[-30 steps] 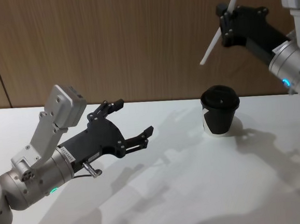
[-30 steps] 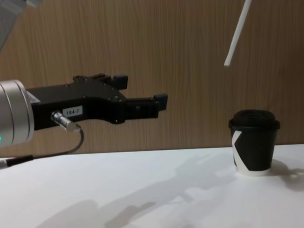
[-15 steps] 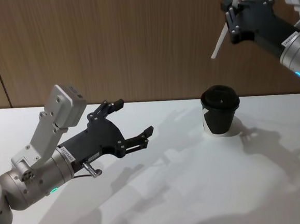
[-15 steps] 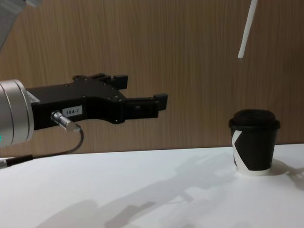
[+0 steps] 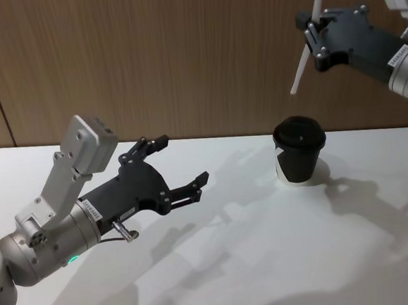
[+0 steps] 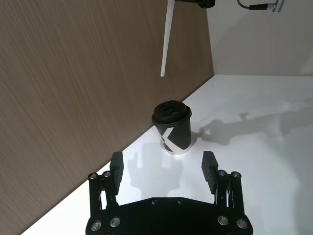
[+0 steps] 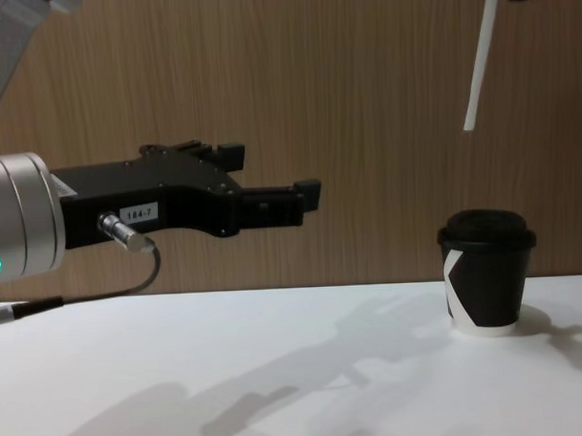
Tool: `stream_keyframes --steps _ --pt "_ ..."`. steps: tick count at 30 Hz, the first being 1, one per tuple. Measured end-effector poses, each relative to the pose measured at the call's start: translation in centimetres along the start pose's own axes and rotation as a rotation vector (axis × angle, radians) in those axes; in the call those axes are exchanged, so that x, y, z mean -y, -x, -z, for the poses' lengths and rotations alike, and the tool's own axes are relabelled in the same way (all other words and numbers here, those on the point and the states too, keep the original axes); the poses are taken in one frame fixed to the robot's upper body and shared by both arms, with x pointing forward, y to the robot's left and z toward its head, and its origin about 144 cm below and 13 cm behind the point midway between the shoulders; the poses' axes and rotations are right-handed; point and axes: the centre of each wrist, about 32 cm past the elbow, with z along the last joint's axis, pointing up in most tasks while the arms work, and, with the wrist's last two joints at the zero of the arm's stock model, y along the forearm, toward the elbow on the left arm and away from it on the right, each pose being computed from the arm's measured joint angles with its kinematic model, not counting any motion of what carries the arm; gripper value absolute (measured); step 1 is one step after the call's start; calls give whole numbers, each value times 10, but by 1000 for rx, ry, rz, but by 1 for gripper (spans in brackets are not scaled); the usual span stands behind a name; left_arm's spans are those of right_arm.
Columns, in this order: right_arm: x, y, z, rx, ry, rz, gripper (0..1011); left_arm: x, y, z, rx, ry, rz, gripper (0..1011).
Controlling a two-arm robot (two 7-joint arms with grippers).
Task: Pick up the straw with one hand, pass it to the other hand, and insert it into the cup.
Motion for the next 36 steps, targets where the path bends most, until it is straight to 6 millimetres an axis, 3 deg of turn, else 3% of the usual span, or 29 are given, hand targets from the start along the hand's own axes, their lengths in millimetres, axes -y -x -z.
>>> stream_keyframes --steps 36 --pt "-13 -12 27 -100 129 -69 4 0 0 0 0 0 0 1003"
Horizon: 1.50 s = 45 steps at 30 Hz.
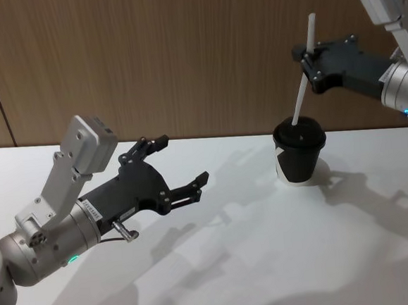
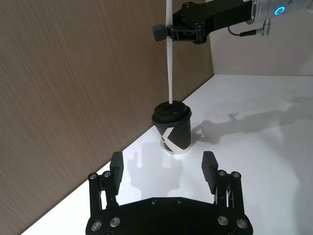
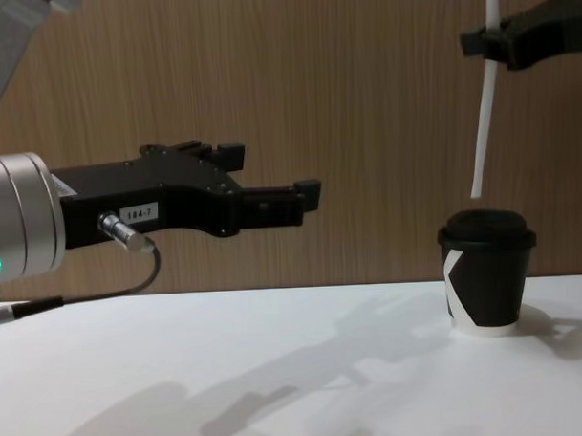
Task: Pick up the straw with one hand, pass it to the other hand, and insert it into the cup.
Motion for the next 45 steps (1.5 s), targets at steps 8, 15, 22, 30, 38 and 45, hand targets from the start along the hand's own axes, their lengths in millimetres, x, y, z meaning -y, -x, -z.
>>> stream_keyframes --steps 8,15,22,30,38,45 --pt "-4 -2 5 -12 13 6 4 0 0 0 0 0 0 1003" --pt "-7 -3 7 -19 19 5 4 0 0 0 0 0 0 1003" --pt "-7 -4 9 -18 26 8 4 0 0 0 0 0 0 1003" --pt "-7 -4 11 -18 31 10 4 0 0 0 0 0 0 1003" --pt "-7 -3 13 -19 31 8 4 0 0 0 0 0 0 1003" --pt "-8 -2 14 -21 33 2 4 0 0 0 0 0 0 1003"
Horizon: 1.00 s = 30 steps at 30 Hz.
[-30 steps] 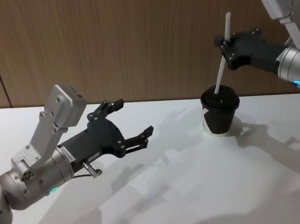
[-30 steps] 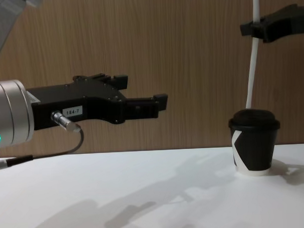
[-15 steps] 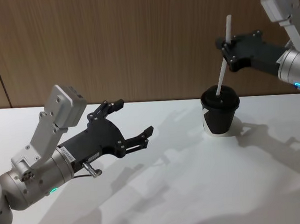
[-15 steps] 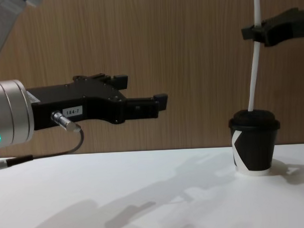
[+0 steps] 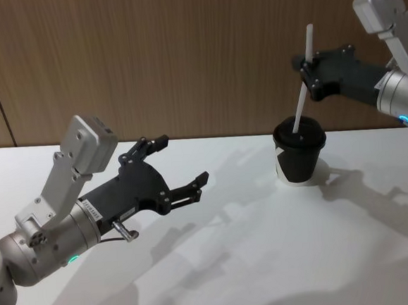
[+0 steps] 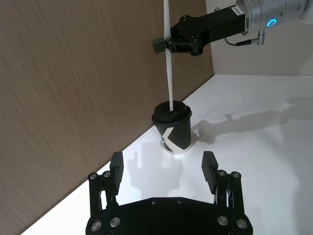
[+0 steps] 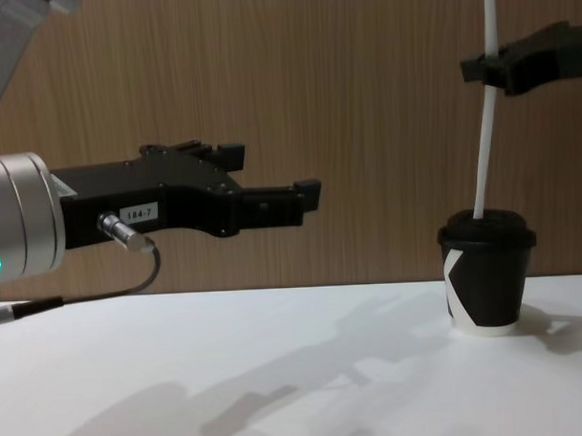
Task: Pick up the straw with one hand, pass it to the other hand, and insert it into the cup.
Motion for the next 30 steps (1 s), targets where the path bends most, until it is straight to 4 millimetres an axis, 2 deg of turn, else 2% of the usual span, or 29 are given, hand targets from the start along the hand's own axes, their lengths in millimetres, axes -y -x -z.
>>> stream_keyframes --steps 30 --pt "-2 1 3 -6 19 -4 4 0 0 0 0 0 0 1003"
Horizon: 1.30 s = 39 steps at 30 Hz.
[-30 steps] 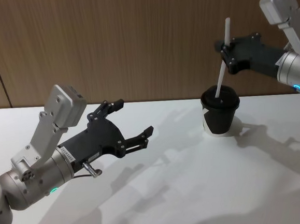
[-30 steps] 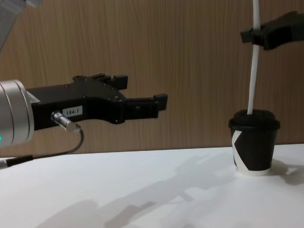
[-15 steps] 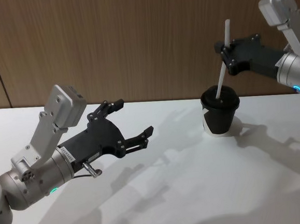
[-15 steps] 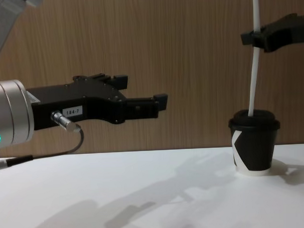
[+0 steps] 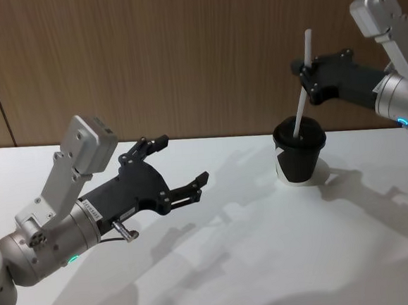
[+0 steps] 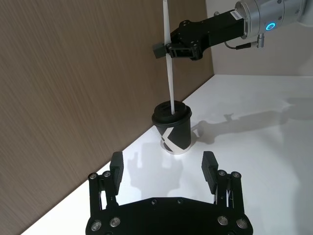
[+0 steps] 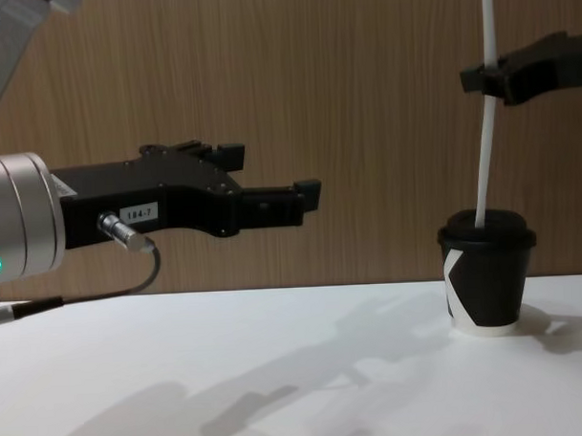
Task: Pick up the straw with one hand, pass it to the other hand, and insert it into the cup.
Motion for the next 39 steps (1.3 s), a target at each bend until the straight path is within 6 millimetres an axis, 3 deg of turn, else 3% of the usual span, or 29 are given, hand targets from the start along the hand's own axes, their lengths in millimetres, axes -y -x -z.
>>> stream_keyframes --steps 30,37,39 --pt "-8 -1 10 -39 20 15 16 0 0 0 0 0 0 1003" --pt "-9 -2 10 -37 18 17 185 0 0 0 0 0 0 1003" --pt "-9 -2 11 -37 19 17 290 0 0 0 0 0 0 1003"
